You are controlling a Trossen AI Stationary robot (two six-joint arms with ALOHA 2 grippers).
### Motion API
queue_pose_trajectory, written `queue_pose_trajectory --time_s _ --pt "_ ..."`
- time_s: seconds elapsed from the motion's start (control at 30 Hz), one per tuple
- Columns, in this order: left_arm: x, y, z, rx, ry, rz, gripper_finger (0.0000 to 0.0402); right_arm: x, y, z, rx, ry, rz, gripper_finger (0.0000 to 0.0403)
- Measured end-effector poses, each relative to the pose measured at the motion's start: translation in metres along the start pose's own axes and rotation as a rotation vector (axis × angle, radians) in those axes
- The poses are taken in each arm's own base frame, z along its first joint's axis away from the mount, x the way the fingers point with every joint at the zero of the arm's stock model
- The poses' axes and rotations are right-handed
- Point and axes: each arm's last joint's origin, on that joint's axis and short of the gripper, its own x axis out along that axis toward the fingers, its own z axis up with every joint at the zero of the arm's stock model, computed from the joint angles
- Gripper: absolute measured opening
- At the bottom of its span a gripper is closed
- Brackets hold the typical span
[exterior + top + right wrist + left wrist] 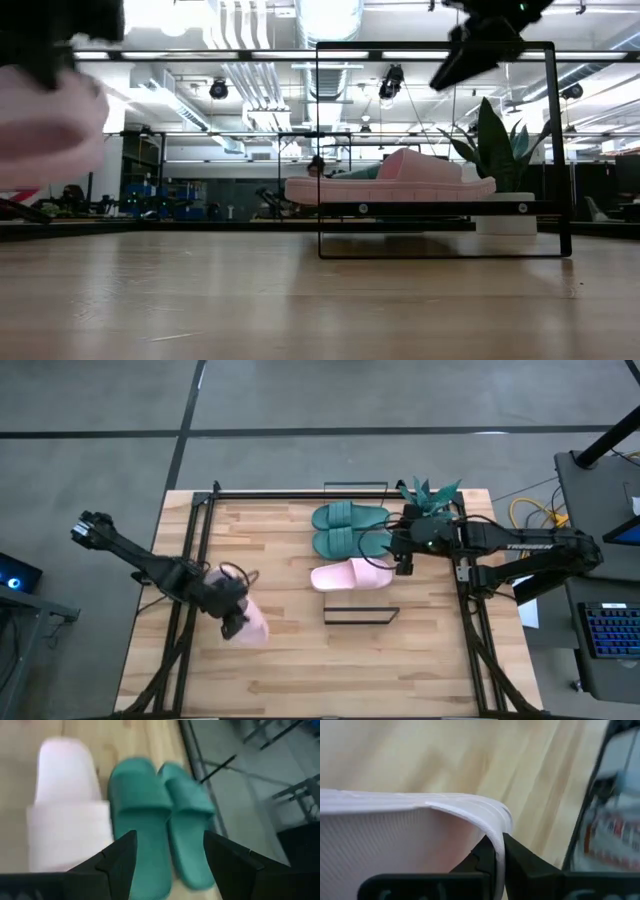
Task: Pick and place slides into the shelf
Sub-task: Put the pink slide on the shelf
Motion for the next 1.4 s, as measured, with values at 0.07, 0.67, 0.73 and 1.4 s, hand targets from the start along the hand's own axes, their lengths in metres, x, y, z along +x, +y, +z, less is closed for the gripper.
queue_pose_trajectory --time_s 0.07,0.67,0.73,1.4 --pt "-0.015 -0.002 0.006 0.054 -0.135 -0.002 0.0001 -0.006 -0.005 0.01 0.008 -0.05 -0.016 0.0219" --pt "-0.093 -0.043 0.058 0.126 -1.129 -0.1 0.0 -0.024 0.03 0.067 -1.082 -0.603 -0.045 0.0219" --pt "-0.093 -0.043 0.061 0.114 -1.138 -0.094 0.0 -0.018 0.038 0.07 -1.3 -0.613 -0.096 0.0219" --pt "-0.069 -0.051 0.073 0.073 -1.127 -0.074 0.0 0.022 0.087 0.114 -1.591 -0.491 -0.66 0.0219"
